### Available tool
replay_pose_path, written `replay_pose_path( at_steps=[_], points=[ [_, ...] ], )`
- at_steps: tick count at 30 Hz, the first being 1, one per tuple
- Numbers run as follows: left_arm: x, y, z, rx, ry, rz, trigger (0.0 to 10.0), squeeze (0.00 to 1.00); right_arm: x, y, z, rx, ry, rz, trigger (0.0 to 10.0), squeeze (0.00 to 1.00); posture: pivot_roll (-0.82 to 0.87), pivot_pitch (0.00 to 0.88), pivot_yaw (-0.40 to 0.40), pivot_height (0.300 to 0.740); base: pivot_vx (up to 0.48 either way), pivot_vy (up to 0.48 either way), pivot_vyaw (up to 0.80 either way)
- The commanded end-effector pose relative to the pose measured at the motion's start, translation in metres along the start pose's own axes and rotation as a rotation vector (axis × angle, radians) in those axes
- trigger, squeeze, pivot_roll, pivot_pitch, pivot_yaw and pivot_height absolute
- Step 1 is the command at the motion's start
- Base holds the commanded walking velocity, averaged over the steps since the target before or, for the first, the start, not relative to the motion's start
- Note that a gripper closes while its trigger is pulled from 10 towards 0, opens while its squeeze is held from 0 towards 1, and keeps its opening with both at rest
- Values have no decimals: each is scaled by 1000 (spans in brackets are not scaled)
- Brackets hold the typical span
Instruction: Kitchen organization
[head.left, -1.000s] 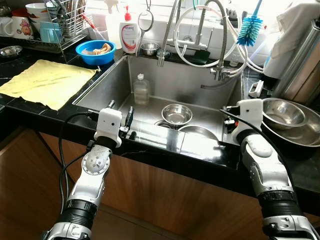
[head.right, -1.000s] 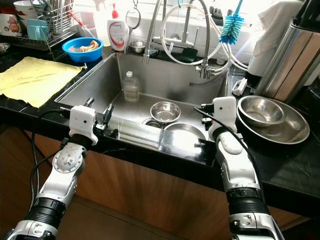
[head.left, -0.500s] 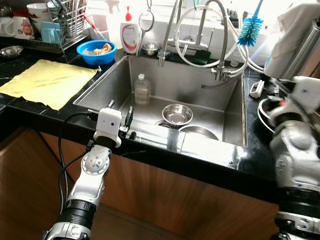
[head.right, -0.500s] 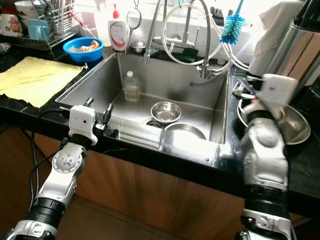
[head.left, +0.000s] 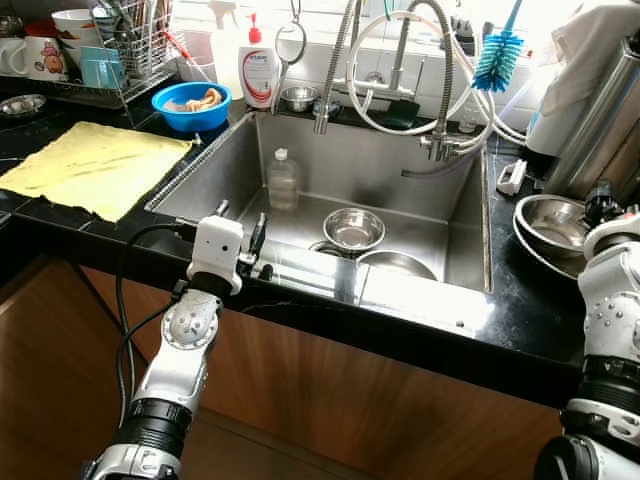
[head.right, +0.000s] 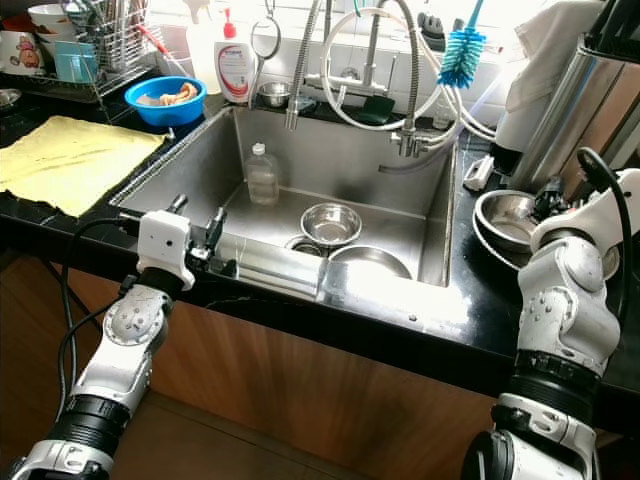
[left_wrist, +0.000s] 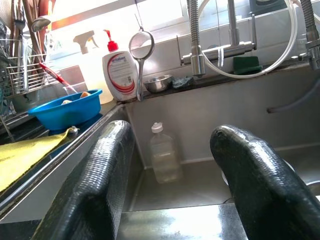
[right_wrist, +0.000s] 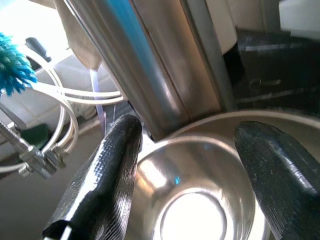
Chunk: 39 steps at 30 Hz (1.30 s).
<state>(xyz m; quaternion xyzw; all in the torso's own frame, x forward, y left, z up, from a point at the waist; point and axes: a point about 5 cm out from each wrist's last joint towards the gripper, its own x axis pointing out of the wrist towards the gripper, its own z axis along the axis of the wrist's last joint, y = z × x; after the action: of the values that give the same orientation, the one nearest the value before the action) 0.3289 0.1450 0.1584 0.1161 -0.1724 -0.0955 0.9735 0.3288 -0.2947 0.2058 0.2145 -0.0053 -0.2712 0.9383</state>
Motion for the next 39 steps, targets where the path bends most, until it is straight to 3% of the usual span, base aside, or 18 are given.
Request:
replay_pose_path(
  at_steps=[1,5,8,30,39],
  points=[
    [2,2,3,13,-12,-1,10000,0,2,-2,2,23,11,-23,10000,0,59,0,-30,740,0,0,0],
    [2,3,3,13,-10,0,10000,0,3,-8,3,43,15,-67,10000,0,58,0,-30,740,0,0,0],
    [2,3,3,13,-9,1,10000,0,4,-10,-1,109,52,-76,10000,0,59,0,-31,740,0,0,0],
    [2,5,2,15,-5,8,10000,0,4,-16,-12,141,123,-122,10000,0,61,0,-31,740,0,0,0],
    [1,6,2,18,-4,9,10000,0,4,-16,-25,101,190,-120,10000,0,64,0,-29,740,0,0,0]
  ],
)
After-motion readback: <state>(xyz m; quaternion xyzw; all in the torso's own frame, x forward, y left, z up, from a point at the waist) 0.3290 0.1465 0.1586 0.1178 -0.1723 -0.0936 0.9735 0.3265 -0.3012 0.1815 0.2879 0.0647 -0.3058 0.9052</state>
